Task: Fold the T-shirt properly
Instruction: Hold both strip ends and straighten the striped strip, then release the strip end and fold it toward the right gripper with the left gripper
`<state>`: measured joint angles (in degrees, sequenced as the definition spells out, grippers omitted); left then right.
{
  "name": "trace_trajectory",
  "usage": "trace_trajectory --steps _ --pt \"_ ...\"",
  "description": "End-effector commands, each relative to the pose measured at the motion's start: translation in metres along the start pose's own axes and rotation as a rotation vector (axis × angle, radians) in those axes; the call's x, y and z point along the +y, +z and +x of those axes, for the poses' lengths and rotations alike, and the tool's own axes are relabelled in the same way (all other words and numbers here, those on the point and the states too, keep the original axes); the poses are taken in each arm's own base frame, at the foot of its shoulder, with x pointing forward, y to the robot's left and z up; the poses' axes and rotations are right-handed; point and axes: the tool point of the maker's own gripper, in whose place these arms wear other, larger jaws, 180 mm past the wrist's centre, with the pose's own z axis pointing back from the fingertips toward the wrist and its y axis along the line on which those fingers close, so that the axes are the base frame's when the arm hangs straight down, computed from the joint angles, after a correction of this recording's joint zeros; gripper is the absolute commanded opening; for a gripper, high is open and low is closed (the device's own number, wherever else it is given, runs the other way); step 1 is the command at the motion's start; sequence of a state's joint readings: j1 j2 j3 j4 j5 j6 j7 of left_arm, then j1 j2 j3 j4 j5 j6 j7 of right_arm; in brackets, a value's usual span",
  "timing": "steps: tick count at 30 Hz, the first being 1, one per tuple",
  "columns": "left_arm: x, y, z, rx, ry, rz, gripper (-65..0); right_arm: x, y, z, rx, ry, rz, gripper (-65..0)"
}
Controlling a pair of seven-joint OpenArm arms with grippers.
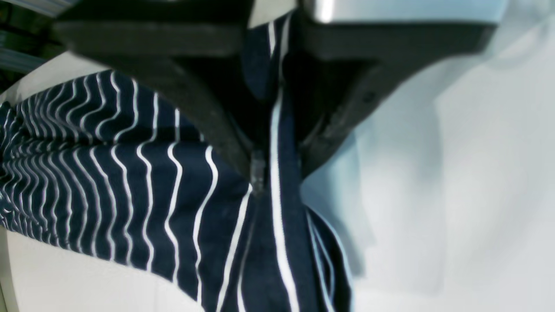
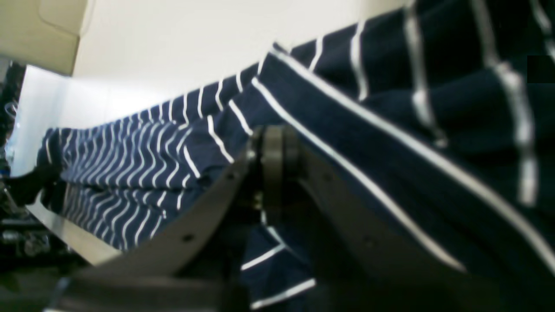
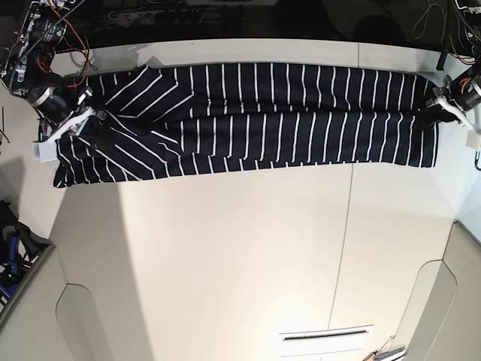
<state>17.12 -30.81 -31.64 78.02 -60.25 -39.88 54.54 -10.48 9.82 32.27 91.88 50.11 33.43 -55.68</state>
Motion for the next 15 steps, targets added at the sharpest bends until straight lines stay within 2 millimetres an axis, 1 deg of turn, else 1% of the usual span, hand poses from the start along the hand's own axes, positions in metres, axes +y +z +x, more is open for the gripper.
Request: trace_trajectory --steps 1,4,9,12,15 --pt "-0.003 0.006 0.027 -0.061 -0.041 -0.007 -65.0 0.002 0.008 0.02 -0.06 0.022 0.012 -65.0" --pt "-0.005 0.007 0.039 -0.074 -0.081 0.001 -65.0 -0.001 0.019 0.032 -0.103 0.017 0.003 -65.0" --pt "-0.002 0.012 0.063 -0.071 -0.204 0.072 -65.0 -0.008 0.038 0.05 -0.166 0.034 -0.038 -65.0" --pt "-0.003 0.016 0.08 -0.084 -0.268 0.104 -65.0 -0.014 0.044 0.054 -0.184 0.031 -0.058 -65.0" --pt "-0.003 0.021 0.096 -0.095 -0.349 0.153 -65.0 -0.015 0.046 0.054 -0.183 0.031 -0.064 -65.0"
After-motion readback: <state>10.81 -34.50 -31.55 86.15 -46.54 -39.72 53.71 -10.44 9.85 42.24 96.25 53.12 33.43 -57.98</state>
